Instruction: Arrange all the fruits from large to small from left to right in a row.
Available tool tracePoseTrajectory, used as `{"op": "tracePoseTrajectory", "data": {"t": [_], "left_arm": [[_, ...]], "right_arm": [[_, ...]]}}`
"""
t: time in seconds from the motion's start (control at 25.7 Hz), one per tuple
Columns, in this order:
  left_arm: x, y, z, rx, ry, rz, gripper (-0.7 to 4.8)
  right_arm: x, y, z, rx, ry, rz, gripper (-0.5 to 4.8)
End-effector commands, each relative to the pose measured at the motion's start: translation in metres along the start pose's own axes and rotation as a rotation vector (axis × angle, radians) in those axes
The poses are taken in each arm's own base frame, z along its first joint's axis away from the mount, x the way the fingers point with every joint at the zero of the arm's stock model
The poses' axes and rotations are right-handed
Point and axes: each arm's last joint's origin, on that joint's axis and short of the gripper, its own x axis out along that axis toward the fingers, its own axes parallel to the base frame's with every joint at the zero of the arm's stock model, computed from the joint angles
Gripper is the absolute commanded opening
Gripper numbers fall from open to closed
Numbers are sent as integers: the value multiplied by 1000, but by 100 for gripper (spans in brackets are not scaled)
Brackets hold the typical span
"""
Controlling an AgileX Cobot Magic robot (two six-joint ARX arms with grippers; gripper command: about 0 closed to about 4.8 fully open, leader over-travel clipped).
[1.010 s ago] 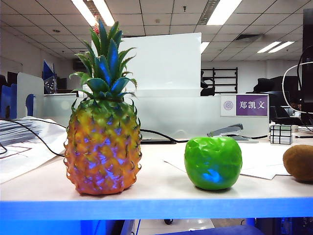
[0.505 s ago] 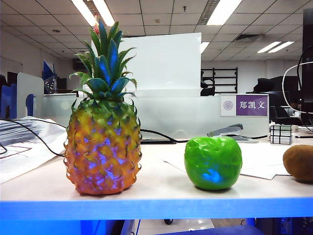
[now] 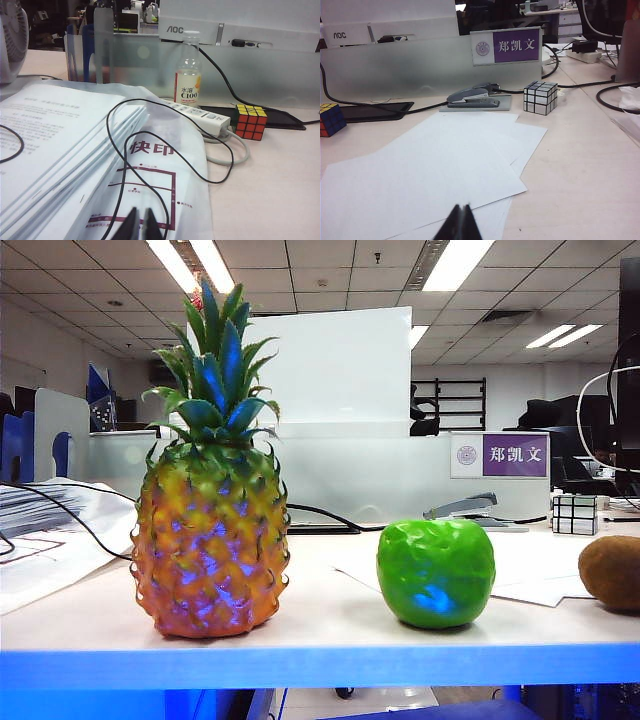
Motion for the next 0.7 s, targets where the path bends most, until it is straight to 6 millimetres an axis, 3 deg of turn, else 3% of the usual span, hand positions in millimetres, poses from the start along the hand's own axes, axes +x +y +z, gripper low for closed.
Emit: {"op": "tracePoseTrajectory", "data": {"t": [0.04,0.7], "left_arm": [[0,0,1,12,-10,0,26],[0,-1,0,14,6,-21,26]], "right_arm": [[0,0,0,-3,-10,-1,-1],[0,0,0,-3,-10,-1,-1]]}}
